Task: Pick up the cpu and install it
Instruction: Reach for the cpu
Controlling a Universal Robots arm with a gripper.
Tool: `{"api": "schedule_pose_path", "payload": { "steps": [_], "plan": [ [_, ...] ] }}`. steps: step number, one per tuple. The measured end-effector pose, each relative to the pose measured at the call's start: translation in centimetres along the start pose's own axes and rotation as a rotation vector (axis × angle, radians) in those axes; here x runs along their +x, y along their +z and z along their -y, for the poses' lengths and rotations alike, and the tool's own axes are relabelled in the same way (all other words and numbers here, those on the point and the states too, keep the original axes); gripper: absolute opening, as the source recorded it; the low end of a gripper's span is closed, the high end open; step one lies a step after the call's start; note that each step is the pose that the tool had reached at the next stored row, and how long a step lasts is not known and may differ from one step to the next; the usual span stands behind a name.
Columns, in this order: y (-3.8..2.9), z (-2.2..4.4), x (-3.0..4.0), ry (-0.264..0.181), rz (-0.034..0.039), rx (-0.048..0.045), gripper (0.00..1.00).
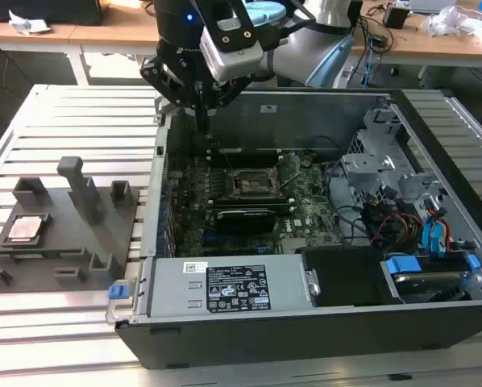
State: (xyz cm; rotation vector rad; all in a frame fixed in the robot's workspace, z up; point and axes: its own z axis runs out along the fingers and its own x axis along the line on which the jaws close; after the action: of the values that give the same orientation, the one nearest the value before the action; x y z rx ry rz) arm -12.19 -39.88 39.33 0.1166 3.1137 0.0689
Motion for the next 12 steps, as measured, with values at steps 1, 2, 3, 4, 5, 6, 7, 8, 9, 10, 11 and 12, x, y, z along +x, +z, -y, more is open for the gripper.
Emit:
{"api": "schedule_pose_path", "payload": {
  "steps": [1, 2, 3, 4, 5, 6, 7, 8, 9, 10, 11, 12],
  "plan": [
    [0.0, 0.02, 0.18, 0.0, 0.0001, 0.0, 0.11],
    [-0.02, 0.05, 0.64, 0.0, 0.0, 0.0, 0.11],
    [-0.02, 0.07, 0.96, 0.0, 0.0001, 0.0, 0.11],
    [-0.03, 0.09, 1.24, 0.0, 0.0, 0.0001, 0.11],
    [-0.04, 0.12, 1.55, 0.0, 0.0002, 0.0003, 0.11],
    [-0.05, 0.13, 1.79, 0.0, 0.0003, 0.0005, 0.11],
    [-0.05, 0.16, 2.11, 0.0, 0.0003, 0.0005, 0.11],
    [-0.06, 0.18, 2.41, 0.0, 0.0003, 0.0005, 0.11],
    [-0.07, 0.2, 2.63, 0.0, 0.0003, 0.0004, 0.11],
    [-0.07, 0.21, 2.8, 0.0, 0.0003, 0.0005, 0.11],
    [-0.09, 0.24, 3.23, 0.0, 0.0003, 0.0005, 0.11],
    [-0.09, 0.26, 3.45, 0.0, 0.0003, 0.0005, 0.11]
  ]
}}
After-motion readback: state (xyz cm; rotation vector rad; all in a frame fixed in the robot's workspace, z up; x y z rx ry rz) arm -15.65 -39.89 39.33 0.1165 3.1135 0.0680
